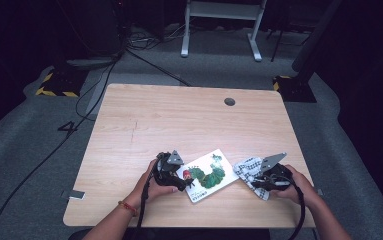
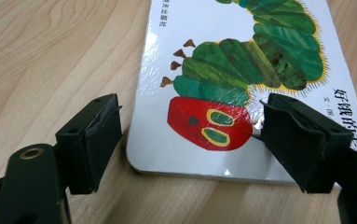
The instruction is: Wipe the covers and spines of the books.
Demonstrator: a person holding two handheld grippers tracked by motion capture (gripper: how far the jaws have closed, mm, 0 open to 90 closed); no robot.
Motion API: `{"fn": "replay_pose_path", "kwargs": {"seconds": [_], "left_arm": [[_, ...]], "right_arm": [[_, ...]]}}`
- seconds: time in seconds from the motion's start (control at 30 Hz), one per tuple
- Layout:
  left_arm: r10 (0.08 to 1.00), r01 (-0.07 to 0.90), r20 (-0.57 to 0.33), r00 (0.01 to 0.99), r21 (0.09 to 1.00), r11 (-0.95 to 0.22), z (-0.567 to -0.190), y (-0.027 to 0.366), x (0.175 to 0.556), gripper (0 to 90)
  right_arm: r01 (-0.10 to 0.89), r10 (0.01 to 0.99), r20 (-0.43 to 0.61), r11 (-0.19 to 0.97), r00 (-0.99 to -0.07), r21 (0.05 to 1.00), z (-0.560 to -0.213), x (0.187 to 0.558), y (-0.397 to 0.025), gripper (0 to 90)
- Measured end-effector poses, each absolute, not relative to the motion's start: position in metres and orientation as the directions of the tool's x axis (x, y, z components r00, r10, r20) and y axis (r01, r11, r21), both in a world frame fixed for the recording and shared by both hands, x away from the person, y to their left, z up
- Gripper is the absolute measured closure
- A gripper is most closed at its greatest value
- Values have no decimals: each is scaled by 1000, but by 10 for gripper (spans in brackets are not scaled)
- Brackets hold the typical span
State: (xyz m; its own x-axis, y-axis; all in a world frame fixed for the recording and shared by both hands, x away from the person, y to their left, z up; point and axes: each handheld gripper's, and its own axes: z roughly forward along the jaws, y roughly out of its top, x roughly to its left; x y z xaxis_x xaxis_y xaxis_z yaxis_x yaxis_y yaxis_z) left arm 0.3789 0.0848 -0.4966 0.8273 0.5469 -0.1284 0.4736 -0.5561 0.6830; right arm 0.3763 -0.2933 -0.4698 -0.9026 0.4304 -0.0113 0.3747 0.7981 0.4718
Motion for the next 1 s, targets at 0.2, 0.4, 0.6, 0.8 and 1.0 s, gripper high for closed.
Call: {"fn": "replay_pose_path", "kwargs": {"seconds": [0.2,0.4,0.6,0.8,1.0], "left_arm": [[566,475,-114,817,689,-547,-489,96,377,206],[564,449,-72,822,692,-566,-480,110,364,206],[565,458,-48,824,642,-614,-488,122,352,218],[562,451,-29,826,633,-630,-496,121,348,227],[551,436,-26,834,644,-629,-496,117,351,261]], "right_arm": [[435,516,-39,759,-856,485,-470,384,-303,730],[476,568,-43,725,-822,497,-472,390,-309,738],[529,652,-74,671,-755,519,-473,398,-318,693],[537,696,-101,630,-711,561,-466,400,-317,512],[443,649,-96,612,-755,656,-450,391,-300,433]]}}
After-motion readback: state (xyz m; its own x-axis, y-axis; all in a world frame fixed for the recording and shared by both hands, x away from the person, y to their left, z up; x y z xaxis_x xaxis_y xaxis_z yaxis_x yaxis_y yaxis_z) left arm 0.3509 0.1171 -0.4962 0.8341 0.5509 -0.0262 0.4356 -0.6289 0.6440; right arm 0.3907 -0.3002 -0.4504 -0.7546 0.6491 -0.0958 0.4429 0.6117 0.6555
